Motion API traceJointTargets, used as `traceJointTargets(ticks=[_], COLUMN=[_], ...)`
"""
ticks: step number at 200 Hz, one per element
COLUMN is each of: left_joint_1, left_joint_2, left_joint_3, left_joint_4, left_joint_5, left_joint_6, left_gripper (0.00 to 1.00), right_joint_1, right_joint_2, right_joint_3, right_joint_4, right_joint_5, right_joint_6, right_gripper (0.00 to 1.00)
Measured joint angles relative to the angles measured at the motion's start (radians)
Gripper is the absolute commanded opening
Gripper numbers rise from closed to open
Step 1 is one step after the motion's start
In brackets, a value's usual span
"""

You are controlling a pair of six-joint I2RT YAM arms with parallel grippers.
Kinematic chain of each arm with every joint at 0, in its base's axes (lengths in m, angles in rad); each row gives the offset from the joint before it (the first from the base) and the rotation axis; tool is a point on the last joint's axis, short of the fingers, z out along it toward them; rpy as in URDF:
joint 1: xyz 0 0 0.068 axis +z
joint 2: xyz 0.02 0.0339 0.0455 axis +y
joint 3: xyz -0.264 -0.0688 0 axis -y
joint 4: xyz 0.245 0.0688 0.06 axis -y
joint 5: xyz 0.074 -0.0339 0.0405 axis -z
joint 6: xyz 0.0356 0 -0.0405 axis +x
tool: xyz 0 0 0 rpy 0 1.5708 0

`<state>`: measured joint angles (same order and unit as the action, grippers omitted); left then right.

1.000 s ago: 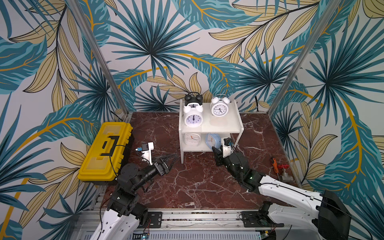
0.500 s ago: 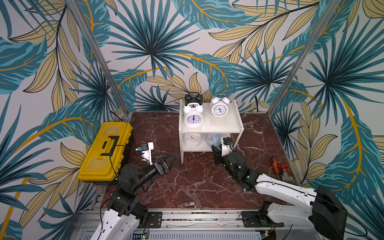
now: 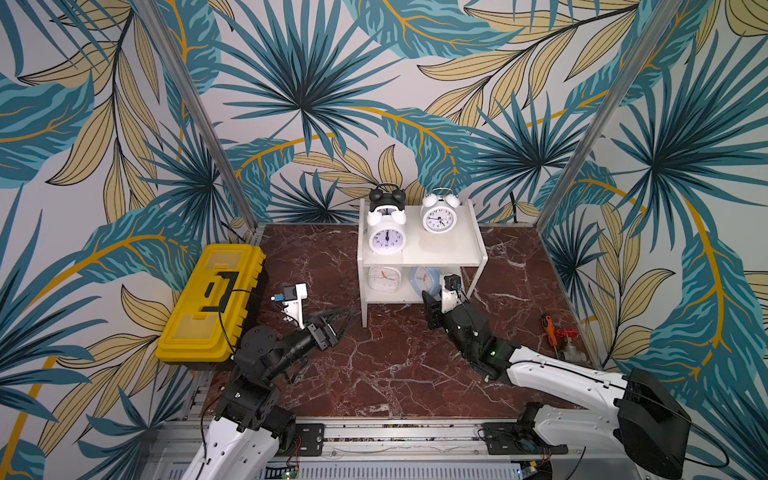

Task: Place the alarm clocks on the shelf by style
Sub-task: Place the alarm on the shelf.

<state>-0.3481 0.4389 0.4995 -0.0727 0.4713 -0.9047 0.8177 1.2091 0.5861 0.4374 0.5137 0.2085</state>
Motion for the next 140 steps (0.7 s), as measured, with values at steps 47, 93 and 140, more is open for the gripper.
traceJointTargets(ticks=[47,93,140], left_joint_1=[0.005,0.005,0.007], left_joint_2=[0.000,0.000,0.000], left_joint_3=[0.000,0.000,-0.008], left_joint_4=[0.000,0.001,0.006], left_joint_5=[0.006,0.012,0.021], left_joint_6=[0.000,-0.001,-0.002], left_gripper=[0.87,0.86,0.86], right_joint_1=[-0.002,-0.005,-0.005], right_joint_2=[0.020,0.015,-0.008], right_joint_3=[0.007,0.007,0.007], right_joint_4=[0.014,0.003,-0.015], right_joint_5=[0.004,0.022,0.057], right_joint_6=[0.000,0.005,0.015], right_gripper=[0.50,0.59,0.61])
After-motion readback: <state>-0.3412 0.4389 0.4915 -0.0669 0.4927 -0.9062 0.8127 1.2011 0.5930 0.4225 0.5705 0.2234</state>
